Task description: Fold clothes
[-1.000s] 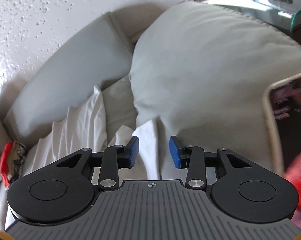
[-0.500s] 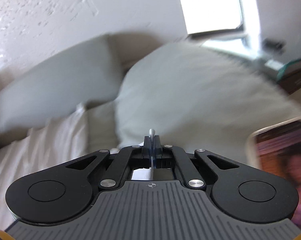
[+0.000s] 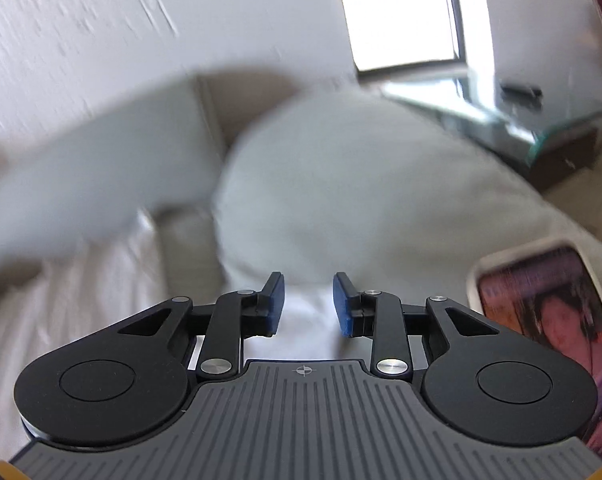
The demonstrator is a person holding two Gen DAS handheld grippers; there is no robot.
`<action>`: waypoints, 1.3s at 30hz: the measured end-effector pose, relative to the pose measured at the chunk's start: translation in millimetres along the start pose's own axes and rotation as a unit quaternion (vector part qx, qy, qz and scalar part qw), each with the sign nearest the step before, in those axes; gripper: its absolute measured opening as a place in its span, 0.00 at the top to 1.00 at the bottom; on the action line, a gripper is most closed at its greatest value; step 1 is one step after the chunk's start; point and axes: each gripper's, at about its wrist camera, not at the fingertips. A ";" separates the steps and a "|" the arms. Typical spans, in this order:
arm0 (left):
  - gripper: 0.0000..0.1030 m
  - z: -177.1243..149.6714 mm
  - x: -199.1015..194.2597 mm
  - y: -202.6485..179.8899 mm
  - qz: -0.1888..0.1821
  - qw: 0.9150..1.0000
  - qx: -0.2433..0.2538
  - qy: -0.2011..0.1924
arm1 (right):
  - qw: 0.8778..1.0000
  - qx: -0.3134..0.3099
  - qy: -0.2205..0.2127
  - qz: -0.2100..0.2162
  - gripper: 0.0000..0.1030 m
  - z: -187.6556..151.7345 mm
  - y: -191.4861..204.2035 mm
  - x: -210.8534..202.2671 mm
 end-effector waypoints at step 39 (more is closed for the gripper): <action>0.51 10.6 19.7 23.4 -0.026 0.999 -0.027 -0.011 | 0.962 -0.259 0.082 -0.024 0.79 -30.9 66.7 109.7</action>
Point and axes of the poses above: each gripper's, at about its wrist camera, not at the fingertips, and x roughly the way its jaws point, y to its left, z to its top, and after that the axes turned 10 degrees about x, right-handed
